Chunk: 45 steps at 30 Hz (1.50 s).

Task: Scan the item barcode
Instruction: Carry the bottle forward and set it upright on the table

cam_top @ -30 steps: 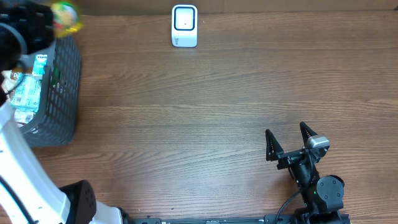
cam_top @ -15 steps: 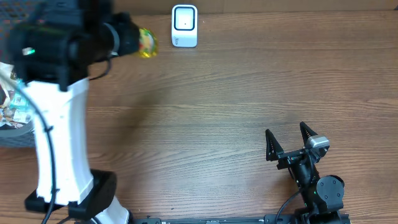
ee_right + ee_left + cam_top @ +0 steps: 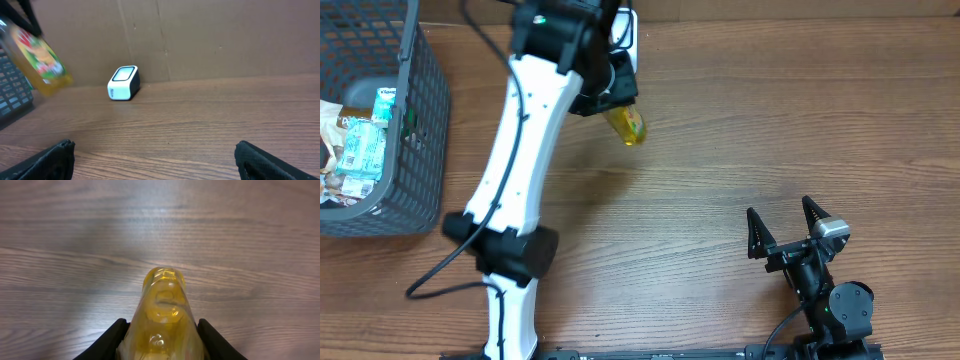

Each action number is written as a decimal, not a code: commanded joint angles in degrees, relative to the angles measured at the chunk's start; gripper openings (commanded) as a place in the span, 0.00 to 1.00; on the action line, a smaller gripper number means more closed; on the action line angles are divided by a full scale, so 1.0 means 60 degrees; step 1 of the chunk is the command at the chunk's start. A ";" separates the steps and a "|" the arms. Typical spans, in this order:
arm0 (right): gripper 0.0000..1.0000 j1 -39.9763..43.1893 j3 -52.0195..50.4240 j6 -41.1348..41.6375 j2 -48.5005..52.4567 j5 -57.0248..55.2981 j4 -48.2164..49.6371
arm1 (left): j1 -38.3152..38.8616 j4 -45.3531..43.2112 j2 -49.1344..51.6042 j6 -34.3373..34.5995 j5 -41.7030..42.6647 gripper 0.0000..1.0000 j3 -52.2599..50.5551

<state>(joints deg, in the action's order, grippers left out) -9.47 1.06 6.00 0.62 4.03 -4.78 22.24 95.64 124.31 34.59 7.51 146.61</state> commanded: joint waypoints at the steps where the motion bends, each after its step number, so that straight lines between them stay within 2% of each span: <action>1: 1.00 -0.0044 -0.0098 -0.0033 -0.0076 -0.0087 0.0029 | 0.0109 -0.0022 0.0576 0.0197 0.0433 0.09 0.0076; 7: 1.00 -0.0044 -0.0102 -0.0036 -0.0076 -0.0087 0.0029 | 0.0324 -0.0437 0.1246 0.0204 0.0266 0.09 0.0076; 11: 1.00 -0.0044 -0.0098 -0.0036 -0.0076 -0.0087 0.0029 | 0.0790 -0.0998 0.1275 0.0310 -0.0838 0.14 0.0073; 16: 1.00 -0.0044 -0.0098 -0.0033 -0.0076 -0.0087 0.0029 | 0.1490 -0.1490 0.1282 0.0313 -0.1570 0.15 0.0073; 25: 1.00 -0.0044 -0.0098 -0.0033 -0.0076 -0.0087 0.0029 | 0.2973 -0.2339 0.1293 0.1610 -0.3104 0.23 0.0069; 31: 1.00 -0.0044 -0.0102 -0.0033 -0.0076 -0.0087 0.0029 | 0.3570 -0.2663 0.1752 0.1960 -0.3180 0.24 0.0066; 39: 1.00 -0.0044 -0.0098 -0.0036 -0.0076 -0.0087 0.0029 | 0.3694 -0.2998 0.2546 0.1960 -0.3071 0.23 0.0066; 45: 1.00 -0.0044 -0.0102 -0.0036 -0.0076 -0.0087 0.0029 | 0.3694 -0.3173 0.2860 0.1956 -0.3071 0.30 0.0062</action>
<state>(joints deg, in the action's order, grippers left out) -9.47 1.06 5.98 0.62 4.03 -4.73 44.60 77.12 141.53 45.08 -9.54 146.50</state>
